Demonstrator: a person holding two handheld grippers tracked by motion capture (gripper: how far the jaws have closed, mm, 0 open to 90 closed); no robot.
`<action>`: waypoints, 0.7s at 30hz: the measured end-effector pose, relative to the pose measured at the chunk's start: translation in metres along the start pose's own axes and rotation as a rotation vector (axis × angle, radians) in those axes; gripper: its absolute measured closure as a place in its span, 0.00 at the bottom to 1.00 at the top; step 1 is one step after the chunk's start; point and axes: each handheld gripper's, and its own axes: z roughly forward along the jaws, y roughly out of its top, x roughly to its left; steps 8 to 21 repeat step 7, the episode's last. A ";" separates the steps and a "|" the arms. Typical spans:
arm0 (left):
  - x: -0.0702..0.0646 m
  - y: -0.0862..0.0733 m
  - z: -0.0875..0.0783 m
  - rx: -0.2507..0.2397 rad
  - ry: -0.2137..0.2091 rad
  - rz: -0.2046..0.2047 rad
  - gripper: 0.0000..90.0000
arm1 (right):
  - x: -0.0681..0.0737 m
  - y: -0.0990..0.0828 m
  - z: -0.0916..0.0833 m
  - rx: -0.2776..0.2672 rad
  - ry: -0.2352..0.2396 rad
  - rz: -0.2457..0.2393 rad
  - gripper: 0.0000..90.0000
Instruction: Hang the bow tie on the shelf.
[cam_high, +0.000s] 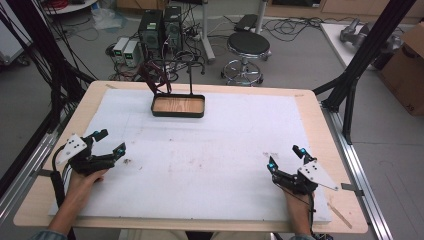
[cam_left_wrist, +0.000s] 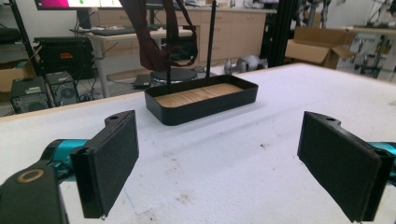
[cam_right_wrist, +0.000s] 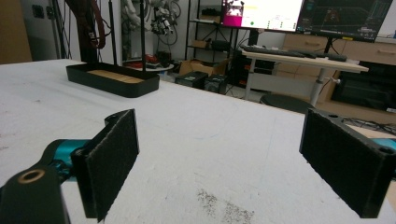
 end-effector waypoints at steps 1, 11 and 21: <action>0.000 -0.001 -0.001 0.000 -0.005 -0.004 0.15 | 0.000 0.000 0.000 0.001 0.000 -0.001 0.12; -0.003 -0.003 0.002 0.019 -0.009 0.036 0.15 | 0.000 0.000 0.000 0.003 0.001 -0.004 0.12; -0.003 -0.003 0.002 0.019 -0.009 0.036 0.15 | 0.000 0.000 0.000 0.003 0.001 -0.004 0.12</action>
